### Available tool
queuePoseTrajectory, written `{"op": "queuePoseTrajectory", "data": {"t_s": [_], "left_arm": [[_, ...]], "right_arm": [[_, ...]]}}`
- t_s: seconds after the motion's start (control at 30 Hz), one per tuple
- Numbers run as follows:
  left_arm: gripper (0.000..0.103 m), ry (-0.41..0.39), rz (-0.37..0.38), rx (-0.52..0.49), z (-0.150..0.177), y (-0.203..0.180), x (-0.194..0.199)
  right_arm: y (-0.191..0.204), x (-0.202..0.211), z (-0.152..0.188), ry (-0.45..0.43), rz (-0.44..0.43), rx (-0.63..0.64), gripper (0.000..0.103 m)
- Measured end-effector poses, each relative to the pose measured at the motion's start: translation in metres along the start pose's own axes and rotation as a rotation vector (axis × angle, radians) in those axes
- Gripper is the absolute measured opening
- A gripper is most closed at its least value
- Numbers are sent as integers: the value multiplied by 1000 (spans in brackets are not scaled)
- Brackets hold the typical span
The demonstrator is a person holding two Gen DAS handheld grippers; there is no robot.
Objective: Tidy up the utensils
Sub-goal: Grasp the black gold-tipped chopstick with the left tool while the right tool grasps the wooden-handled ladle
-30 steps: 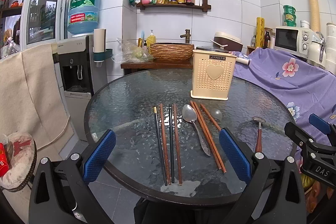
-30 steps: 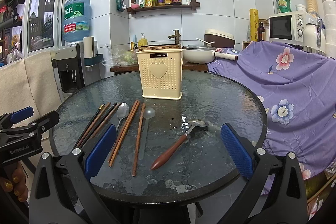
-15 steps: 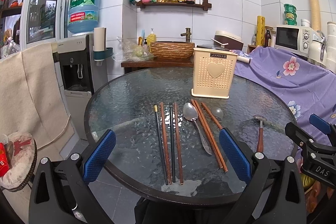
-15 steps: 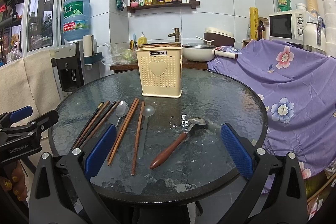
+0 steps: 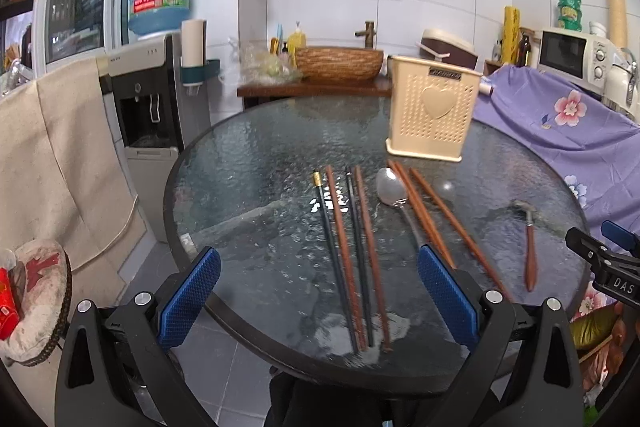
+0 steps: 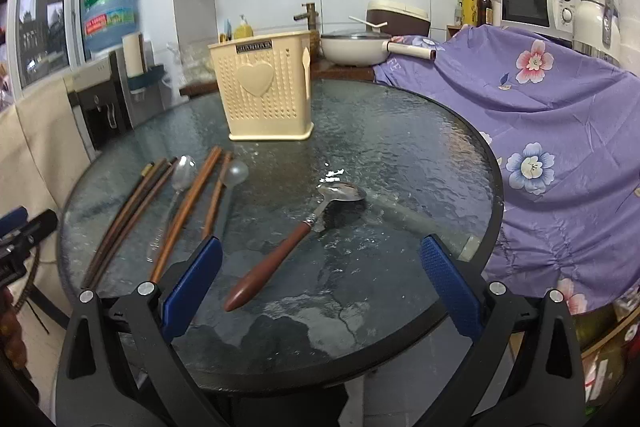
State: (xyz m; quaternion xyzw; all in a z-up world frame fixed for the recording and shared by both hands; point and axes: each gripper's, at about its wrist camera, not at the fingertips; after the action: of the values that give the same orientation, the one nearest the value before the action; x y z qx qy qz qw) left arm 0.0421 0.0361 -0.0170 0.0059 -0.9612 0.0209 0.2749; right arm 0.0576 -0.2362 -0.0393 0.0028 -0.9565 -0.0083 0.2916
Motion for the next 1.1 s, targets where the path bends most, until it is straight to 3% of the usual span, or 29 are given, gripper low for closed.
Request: {"op": "queuePoseTrajectory", "data": {"t_s": [0.17, 0.5, 0.67, 1.1], "left_arm": [[88, 37, -8, -41, -17, 7, -21], [57, 192, 27, -43, -44, 14, -84], [55, 211, 30, -57, -48, 11, -99], [36, 289, 55, -42, -61, 15, -133]], "right_arm": [[1, -29, -10, 76, -3, 10, 98], [-5, -70, -28, 168, 26, -19, 91], [-5, -84, -35, 203, 27, -36, 88], [-11, -124, -49, 316, 86, -78, 77]]}}
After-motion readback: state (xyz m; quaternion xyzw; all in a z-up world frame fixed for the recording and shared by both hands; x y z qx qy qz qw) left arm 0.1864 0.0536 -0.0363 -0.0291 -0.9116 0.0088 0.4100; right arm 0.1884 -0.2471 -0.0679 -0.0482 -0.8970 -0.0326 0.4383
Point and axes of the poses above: each gripper's, at about its wrist camera, not at the fingertips, and x roughly against the way its jaws point, y to its left, z to its underside, and after that the axes turned 2 degrees about x, right-handed
